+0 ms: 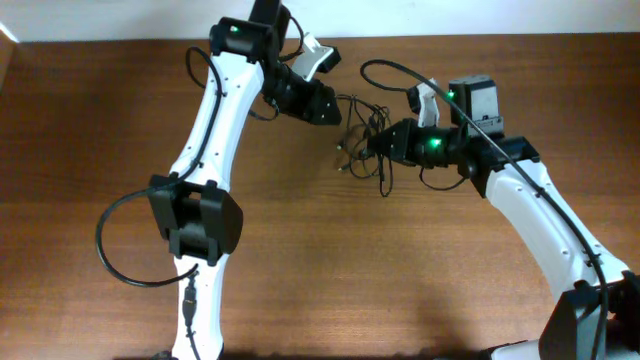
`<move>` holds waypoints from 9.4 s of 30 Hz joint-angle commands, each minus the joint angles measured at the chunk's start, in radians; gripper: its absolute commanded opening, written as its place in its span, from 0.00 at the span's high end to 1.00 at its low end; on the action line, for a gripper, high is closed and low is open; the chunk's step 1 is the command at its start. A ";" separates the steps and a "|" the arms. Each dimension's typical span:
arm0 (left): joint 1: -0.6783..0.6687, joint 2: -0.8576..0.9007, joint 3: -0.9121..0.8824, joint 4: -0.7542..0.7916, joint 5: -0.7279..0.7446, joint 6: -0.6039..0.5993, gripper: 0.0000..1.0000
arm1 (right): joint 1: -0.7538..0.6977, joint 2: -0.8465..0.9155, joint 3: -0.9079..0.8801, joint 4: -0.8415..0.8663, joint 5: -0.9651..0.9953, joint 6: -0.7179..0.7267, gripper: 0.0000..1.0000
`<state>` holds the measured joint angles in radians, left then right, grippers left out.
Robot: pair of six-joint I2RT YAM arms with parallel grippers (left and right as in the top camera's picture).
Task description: Untangle cables
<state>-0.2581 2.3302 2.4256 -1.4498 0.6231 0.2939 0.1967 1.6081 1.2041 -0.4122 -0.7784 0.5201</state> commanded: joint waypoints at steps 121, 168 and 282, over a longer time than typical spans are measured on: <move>-0.264 0.230 -0.220 0.492 -0.280 0.137 0.63 | -0.321 -0.064 0.247 -0.665 0.189 -0.407 0.39; 0.183 0.233 0.390 0.080 0.309 -0.269 1.00 | -0.200 0.029 0.248 -0.631 0.460 -0.204 0.96; 0.241 -0.584 -0.432 1.124 0.439 -0.742 1.00 | -0.106 0.199 0.600 -0.593 0.610 -0.097 0.96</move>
<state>-0.0975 1.8919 1.9720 -0.4072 1.2705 -0.3820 0.1123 1.8107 1.7905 -0.9813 -0.2092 0.4065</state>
